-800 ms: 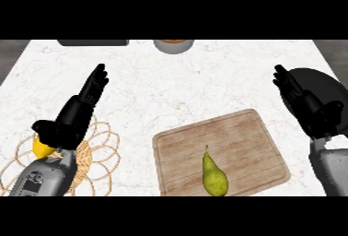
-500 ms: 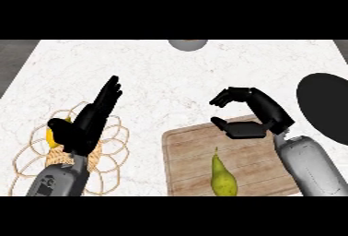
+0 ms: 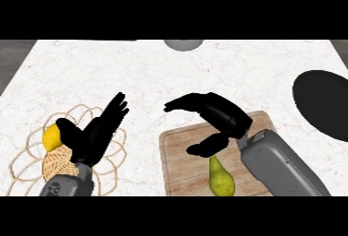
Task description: Pick the pear from the cutting board and place it in the pan
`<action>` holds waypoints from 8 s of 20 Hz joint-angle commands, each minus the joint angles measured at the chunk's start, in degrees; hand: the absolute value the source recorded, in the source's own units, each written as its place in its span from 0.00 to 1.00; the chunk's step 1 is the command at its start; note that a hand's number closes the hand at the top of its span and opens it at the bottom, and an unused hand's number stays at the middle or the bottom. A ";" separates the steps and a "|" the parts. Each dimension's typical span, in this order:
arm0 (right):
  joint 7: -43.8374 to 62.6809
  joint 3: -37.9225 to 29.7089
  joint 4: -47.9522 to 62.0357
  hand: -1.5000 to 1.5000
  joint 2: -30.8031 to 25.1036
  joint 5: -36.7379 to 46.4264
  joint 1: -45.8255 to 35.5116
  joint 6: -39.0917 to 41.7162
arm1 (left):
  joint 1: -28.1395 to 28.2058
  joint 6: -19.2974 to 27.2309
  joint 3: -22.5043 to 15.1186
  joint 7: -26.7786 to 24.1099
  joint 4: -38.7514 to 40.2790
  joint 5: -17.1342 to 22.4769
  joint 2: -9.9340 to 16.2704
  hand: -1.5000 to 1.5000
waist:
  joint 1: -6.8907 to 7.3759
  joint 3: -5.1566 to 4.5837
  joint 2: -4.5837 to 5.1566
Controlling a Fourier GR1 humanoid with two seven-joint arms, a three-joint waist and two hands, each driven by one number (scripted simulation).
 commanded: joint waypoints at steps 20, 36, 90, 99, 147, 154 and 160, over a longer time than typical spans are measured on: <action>48.34 31.68 -1.25 0.00 11.42 15.58 -11.76 55.68 | 3.66 0.55 -0.85 -0.67 -1.14 -0.54 -1.84 0.50 | -2.08 0.02 -0.68; 57.50 32.12 -8.09 0.00 10.66 24.62 -3.23 59.16 | 3.59 -2.71 1.54 1.00 -1.75 0.55 -0.15 0.50 | -1.08 0.11 -0.17; 57.52 -17.36 -18.28 1.00 6.97 47.41 15.16 -29.92 | 3.56 -3.41 4.74 4.30 -4.56 -0.89 -2.59 0.50 | -1.71 0.20 -0.03; 41.67 -30.29 -0.74 1.00 -0.11 39.74 15.52 -37.78 | 3.97 -4.29 4.25 4.00 -5.04 -1.69 -3.10 0.50 | -0.94 0.17 0.07; -22.80 -78.60 66.43 0.00 -22.99 -5.79 -2.71 -29.16 | 3.75 -5.42 4.36 4.17 -5.41 -2.43 -4.08 0.50 | 0.74 0.61 0.93; -29.44 -79.15 68.78 0.00 -28.36 -8.37 5.27 -11.27 | 3.09 -5.73 5.36 3.71 -3.95 -2.70 -3.55 0.50 | -0.35 0.41 0.47; -34.54 -78.94 70.06 0.00 -28.94 -10.00 10.30 -3.33 | 1.71 -4.51 4.79 1.35 0.45 -4.15 -6.04 0.50 | -0.72 0.37 0.43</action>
